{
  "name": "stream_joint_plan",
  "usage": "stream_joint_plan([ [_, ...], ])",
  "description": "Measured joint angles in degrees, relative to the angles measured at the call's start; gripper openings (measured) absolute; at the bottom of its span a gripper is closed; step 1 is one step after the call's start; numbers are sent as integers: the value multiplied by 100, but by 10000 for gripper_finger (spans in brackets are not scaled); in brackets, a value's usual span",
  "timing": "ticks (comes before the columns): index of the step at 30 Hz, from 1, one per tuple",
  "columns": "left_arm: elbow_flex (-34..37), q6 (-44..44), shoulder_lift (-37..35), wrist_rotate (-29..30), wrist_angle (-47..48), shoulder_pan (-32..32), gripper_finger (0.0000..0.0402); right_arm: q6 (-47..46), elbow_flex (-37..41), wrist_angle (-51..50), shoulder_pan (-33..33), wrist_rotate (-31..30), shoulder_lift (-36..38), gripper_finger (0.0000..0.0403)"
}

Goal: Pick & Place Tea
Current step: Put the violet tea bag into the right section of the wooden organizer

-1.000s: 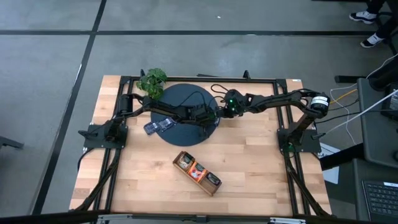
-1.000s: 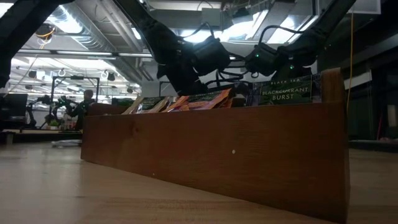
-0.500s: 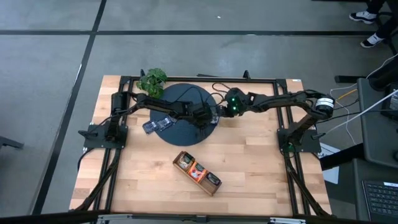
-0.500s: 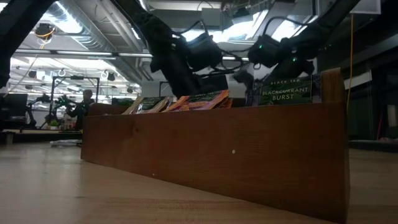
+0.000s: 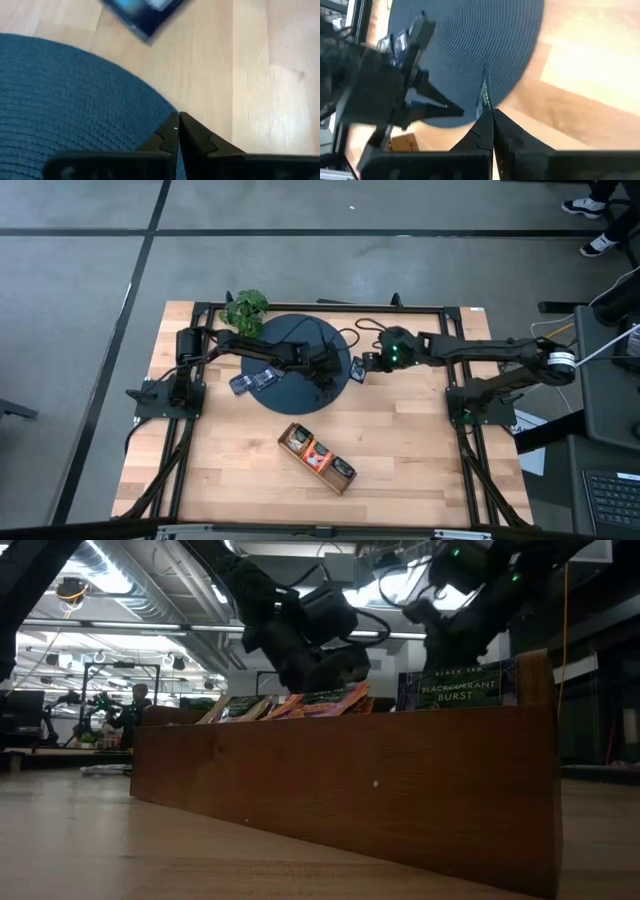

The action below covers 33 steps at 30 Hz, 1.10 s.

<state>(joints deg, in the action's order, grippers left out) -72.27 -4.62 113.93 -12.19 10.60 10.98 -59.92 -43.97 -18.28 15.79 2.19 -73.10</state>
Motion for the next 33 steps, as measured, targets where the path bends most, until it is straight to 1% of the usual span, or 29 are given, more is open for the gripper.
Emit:
stream_joint_plan([
  [3, 37, -208, -92, -17, -203, 0, 8, -261, 0, -103, -336, -253, 140, 2],
  [5, 325, -383, -322, -17, -778, -18, 5, -424, 0, -213, -549, -409, 206, 2],
  [9, 1428, -822, -1227, 155, -1890, -46, 2, -613, 0, -362, -832, -561, 267, 2],
  [11, 2023, -939, -1736, 202, -2205, -71, 3, -711, 0, -348, -922, -561, 279, 2],
  [15, 2952, -1123, -2679, 232, -2886, -125, 9, -747, 0, 76, -1113, -597, 282, 2],
  [17, 3308, -1399, -3135, 394, -3153, -206, 11, -791, 0, 370, -1309, -708, 282, 2],
  [20, 3649, -1762, -3661, 736, -3252, -386, 11, -1007, 0, 672, -1724, -1180, 280, 2],
  [23, 3823, -2093, -4117, 1080, -3297, -633, 9, -1215, -18, 843, -2256, -1808, 280, 2],
  [26, 3866, -2184, -4416, 1458, -3003, -901, 6, -1408, -92, 813, -2832, -2485, 275, 2],
  [30, 3860, -2539, -4611, 2063, -2735, -1213, 8, -1735, -253, 777, -3516, -3206, 126, 2],
  [33, 3860, -2684, -4640, 2304, -2494, -1387, 8, -1906, -479, 746, -3902, -3491, -181, 2],
])
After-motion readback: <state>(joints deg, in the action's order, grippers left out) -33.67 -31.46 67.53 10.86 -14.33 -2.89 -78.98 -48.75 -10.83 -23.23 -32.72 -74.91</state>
